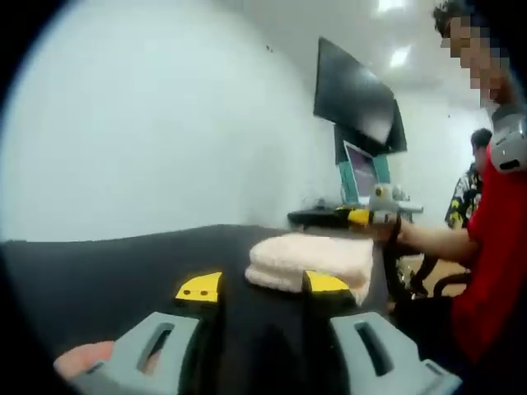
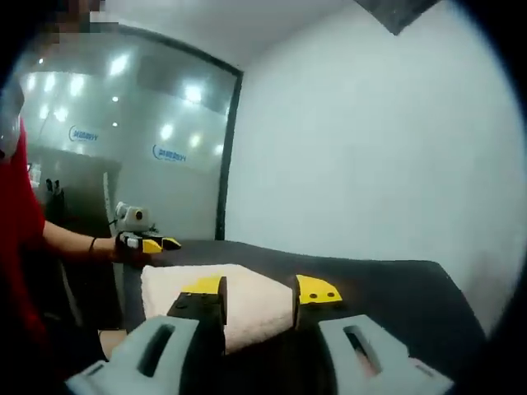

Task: Fold the towel on the table until its edges align and the towel forms a compact rectangular stack.

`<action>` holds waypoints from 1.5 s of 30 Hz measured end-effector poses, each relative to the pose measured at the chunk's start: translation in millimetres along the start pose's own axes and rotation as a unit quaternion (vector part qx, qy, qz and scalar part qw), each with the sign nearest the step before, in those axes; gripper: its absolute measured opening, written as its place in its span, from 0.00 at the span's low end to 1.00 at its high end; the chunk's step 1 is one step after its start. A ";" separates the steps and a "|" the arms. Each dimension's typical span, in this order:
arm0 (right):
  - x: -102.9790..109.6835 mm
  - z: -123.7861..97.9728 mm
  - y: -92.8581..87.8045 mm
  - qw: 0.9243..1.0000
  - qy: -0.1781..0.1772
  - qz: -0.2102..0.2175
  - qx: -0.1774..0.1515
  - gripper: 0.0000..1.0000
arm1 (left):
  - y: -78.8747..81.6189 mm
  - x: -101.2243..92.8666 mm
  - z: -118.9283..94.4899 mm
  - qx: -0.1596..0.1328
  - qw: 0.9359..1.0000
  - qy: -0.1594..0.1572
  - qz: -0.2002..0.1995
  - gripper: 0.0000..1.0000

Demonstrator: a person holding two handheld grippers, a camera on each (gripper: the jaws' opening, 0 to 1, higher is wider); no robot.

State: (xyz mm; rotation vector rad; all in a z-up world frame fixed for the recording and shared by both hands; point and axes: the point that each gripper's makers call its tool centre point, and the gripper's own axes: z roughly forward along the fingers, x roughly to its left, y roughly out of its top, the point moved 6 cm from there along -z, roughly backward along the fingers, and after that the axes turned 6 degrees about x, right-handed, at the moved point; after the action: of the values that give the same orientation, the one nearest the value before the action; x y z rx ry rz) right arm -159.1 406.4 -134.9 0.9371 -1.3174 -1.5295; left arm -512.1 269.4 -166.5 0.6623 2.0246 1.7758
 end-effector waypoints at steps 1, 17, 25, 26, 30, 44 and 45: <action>-2.8 -0.7 -5.8 1.000 0.000 0.011 0.003 0.30 | 1.2 -0.6 -0.1 -0.011 1.000 0.001 -0.004 0.39; -6.8 -10.6 -17.5 0.999 -0.004 0.024 0.046 0.26 | 5.6 6.2 -3.2 -0.034 0.999 0.019 -0.017 0.39; -1.8 -10.5 -19.2 0.998 -0.010 0.020 0.055 0.26 | 4.7 9.7 -4.3 -0.031 0.999 0.030 -0.017 0.38; -3.3 -10.7 -20.1 0.998 -0.012 0.018 0.058 0.26 | 4.8 10.0 -4.5 -0.032 0.999 0.030 -0.018 0.38; -2.4 -9.2 -19.1 0.998 -0.010 0.020 0.054 0.26 | 5.4 8.6 -4.7 -0.035 0.999 0.032 -0.023 0.38; 1.5 -8.9 -22.2 0.998 -0.018 0.017 0.065 0.26 | 3.9 13.5 -7.1 -0.033 0.998 0.047 -0.031 0.35; 3.5 -9.3 -21.9 0.998 -0.017 0.018 0.064 0.26 | 3.8 14.3 -7.1 -0.033 0.998 0.048 -0.031 0.35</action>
State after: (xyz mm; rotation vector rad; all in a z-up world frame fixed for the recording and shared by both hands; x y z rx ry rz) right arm -154.6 401.1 -158.0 0.9654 -1.4639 -1.4534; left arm -527.4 272.1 -161.2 0.4972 2.0151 1.8614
